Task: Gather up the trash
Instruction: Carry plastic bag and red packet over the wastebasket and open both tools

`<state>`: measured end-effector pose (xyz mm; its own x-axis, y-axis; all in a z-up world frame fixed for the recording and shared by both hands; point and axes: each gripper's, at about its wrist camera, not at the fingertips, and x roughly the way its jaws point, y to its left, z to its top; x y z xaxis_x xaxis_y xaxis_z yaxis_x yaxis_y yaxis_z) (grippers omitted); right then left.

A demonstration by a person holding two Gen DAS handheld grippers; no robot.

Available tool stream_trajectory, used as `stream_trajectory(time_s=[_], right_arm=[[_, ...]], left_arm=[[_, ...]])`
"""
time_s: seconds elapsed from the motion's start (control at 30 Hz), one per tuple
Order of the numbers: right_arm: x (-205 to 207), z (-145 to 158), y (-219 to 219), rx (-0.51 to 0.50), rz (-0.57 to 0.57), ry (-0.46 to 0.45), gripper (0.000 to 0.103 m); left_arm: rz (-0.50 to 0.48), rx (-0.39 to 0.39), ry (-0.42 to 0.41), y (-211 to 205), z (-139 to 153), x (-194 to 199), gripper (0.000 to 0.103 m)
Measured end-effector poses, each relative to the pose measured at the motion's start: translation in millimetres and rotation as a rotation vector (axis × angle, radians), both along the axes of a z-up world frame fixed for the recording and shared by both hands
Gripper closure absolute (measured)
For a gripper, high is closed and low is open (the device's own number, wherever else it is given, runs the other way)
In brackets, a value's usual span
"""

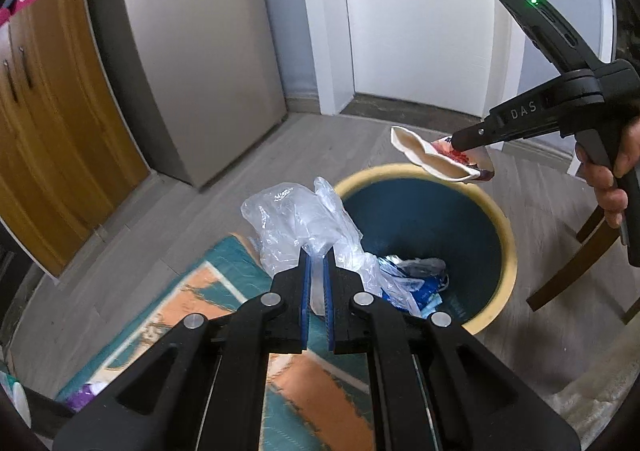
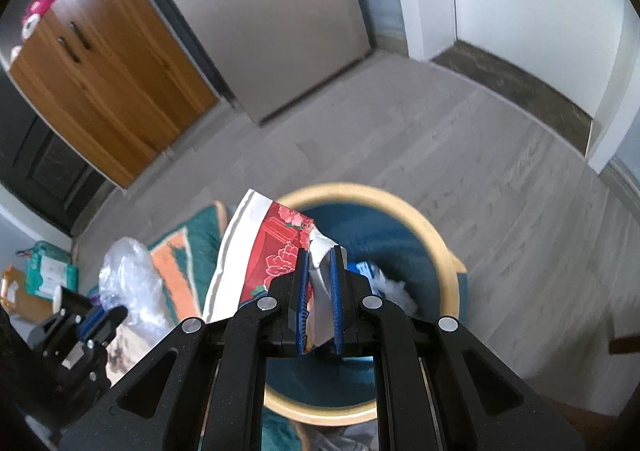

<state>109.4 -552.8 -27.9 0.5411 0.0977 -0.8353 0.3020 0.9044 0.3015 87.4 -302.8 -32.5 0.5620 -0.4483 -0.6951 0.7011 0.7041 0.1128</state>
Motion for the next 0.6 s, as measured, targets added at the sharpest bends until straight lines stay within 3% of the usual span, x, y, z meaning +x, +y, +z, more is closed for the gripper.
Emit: stream_trajectory(time_s=[0.5,0.57,0.6], right_arm=[[7,-37,5,0.015,0.031,0.121,0.091],[6,-37,3,0.0,0.022,0.129,0.089],[4,-38,2,0.001,0.014,0.13,0.087]], left_arm=[[-0.104,-0.011,0.059,-36,-20,-8,0.098],[-0.102,-0.002,0.063,-38,-23,-9,0.096],[-0.097,0.005,0.06,-38,-23,-9,0.09]])
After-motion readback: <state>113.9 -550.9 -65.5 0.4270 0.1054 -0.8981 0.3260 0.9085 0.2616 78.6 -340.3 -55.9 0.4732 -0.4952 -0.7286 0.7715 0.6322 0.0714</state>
